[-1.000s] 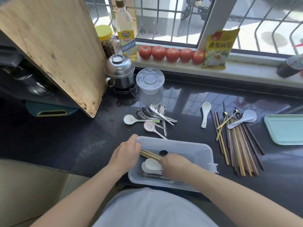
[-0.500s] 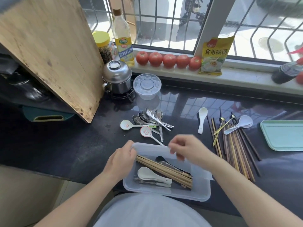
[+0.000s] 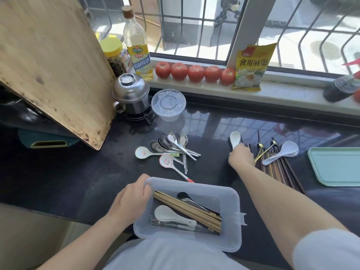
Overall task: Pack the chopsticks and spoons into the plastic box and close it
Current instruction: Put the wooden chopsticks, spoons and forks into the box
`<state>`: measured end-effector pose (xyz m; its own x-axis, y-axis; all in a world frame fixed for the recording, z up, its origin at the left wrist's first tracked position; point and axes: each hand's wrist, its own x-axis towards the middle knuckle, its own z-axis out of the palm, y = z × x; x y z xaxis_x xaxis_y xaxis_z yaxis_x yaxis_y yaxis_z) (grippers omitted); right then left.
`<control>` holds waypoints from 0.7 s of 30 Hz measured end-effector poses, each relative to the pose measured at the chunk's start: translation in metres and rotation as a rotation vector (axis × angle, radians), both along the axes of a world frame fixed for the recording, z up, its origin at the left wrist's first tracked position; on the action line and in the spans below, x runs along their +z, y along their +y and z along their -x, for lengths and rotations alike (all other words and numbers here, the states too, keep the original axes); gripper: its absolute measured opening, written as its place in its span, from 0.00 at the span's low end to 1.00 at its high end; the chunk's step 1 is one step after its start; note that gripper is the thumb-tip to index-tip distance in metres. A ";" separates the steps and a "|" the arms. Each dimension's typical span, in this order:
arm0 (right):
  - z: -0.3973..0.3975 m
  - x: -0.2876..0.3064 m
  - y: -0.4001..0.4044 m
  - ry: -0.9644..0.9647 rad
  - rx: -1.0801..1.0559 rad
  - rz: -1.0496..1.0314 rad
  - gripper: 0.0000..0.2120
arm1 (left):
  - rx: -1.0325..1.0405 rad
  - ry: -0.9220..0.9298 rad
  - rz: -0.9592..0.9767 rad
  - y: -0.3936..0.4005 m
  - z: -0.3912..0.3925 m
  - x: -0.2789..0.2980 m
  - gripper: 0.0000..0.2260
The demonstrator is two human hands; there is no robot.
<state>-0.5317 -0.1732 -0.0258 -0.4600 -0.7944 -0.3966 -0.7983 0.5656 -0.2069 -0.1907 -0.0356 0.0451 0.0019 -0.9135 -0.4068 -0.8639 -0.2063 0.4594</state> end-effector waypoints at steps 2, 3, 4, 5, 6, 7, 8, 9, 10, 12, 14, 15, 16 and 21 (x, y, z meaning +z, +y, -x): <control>0.002 -0.001 -0.001 -0.039 -0.027 -0.011 0.15 | -0.005 -0.002 -0.003 0.000 -0.001 0.000 0.06; 0.004 0.000 -0.001 -0.054 -0.013 -0.031 0.14 | -0.002 -0.001 -0.005 -0.001 -0.001 0.000 0.06; 0.008 0.000 -0.002 -0.076 0.008 -0.047 0.13 | 0.001 0.003 -0.003 0.000 -0.001 0.000 0.06; 0.009 0.003 -0.002 -0.105 0.023 -0.047 0.12 | 0.001 0.008 -0.002 0.000 -0.001 0.000 0.06; 0.010 0.006 -0.001 -0.132 0.033 -0.030 0.11 | 0.001 0.010 0.000 0.000 0.000 0.001 0.06; 0.008 0.012 0.001 -0.174 0.028 -0.005 0.09 | -0.002 0.008 0.001 0.000 0.000 0.001 0.06; 0.008 0.015 0.003 -0.224 0.022 0.026 0.07 | -0.007 0.007 0.004 0.000 0.000 0.001 0.06; 0.007 0.018 0.007 -0.257 0.015 0.051 0.06 | -0.009 0.007 0.006 -0.001 0.000 0.001 0.06; 0.007 0.018 0.010 -0.271 0.026 0.058 0.06 | -0.010 0.007 0.009 -0.001 0.001 0.000 0.06; 0.007 0.014 0.020 -0.235 0.064 -0.007 0.07 | -0.028 0.003 0.016 -0.002 0.000 -0.001 0.07; 0.009 0.005 0.028 -0.154 0.088 -0.066 0.08 | -0.048 -0.006 0.022 -0.002 0.001 0.000 0.07; 0.010 0.000 0.031 -0.111 0.091 -0.079 0.09 | -0.054 -0.011 0.023 -0.002 0.001 0.001 0.07; 0.010 -0.004 0.034 -0.084 0.090 -0.077 0.09 | -0.059 -0.015 0.028 -0.002 0.002 0.001 0.07; 0.010 -0.017 0.031 -0.077 0.038 -0.023 0.10 | -0.042 -0.035 0.033 -0.002 0.004 0.001 0.06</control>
<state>-0.5421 -0.1424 -0.0432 -0.3975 -0.8007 -0.4482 -0.8012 0.5409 -0.2559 -0.1947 -0.0372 0.0465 -0.0232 -0.9260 -0.3767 -0.8872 -0.1546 0.4346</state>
